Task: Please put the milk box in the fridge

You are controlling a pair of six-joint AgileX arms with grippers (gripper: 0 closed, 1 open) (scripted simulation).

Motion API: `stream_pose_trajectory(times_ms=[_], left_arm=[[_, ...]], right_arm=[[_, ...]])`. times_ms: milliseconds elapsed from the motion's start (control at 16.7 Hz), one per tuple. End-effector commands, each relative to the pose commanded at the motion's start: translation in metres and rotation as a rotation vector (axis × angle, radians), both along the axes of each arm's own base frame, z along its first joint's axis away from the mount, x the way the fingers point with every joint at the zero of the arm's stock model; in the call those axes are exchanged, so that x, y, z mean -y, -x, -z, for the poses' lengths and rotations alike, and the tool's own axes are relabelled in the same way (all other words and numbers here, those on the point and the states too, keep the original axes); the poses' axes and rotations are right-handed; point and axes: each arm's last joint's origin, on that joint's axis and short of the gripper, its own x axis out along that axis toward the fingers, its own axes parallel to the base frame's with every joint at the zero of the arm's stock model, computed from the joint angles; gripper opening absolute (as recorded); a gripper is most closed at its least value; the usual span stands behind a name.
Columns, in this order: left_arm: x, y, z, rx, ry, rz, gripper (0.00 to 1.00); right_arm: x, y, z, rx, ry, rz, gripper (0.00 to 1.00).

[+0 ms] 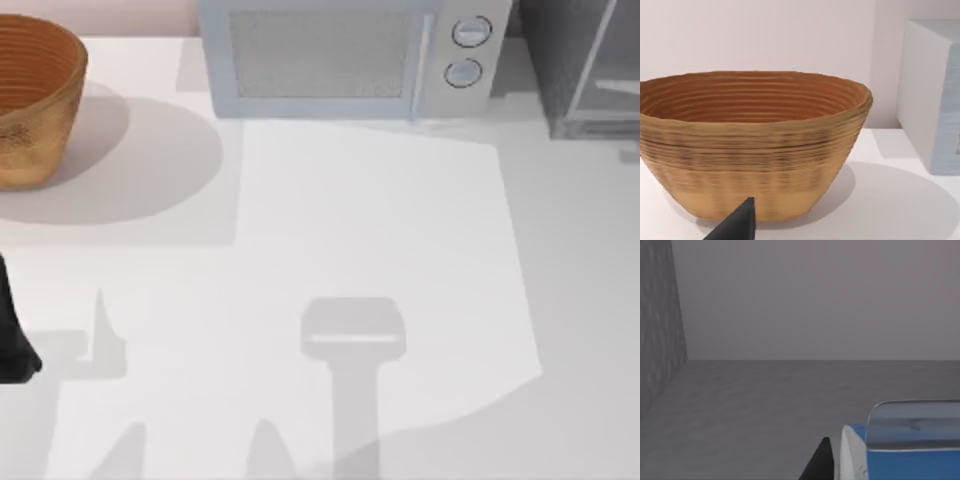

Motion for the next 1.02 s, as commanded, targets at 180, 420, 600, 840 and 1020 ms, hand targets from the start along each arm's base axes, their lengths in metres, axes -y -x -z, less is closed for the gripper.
stream_pose_trajectory(times_ms=[180,420,600,840,1020], left_arm=[[0.0,0.0,0.0,0.0,0.0,0.0,1.0],[0.0,0.0,0.0,0.0,0.0,0.0,1.0],[0.0,0.0,0.0,0.0,0.0,0.0,1.0],[0.0,0.0,0.0,0.0,0.0,0.0,1.0],[0.0,0.0,0.0,0.0,0.0,0.0,1.0]], right_arm=[[-0.002,-0.003,0.0,-0.001,-0.002,-0.005,0.0],[0.004,-0.034,-0.01,0.029,0.003,0.009,0.0],[0.005,-0.066,-0.013,0.023,0.001,0.008,0.0],[0.002,-0.104,-0.016,0.004,-0.003,-0.002,0.0],[-0.001,-0.118,-0.019,-0.005,-0.003,-0.006,0.0]])
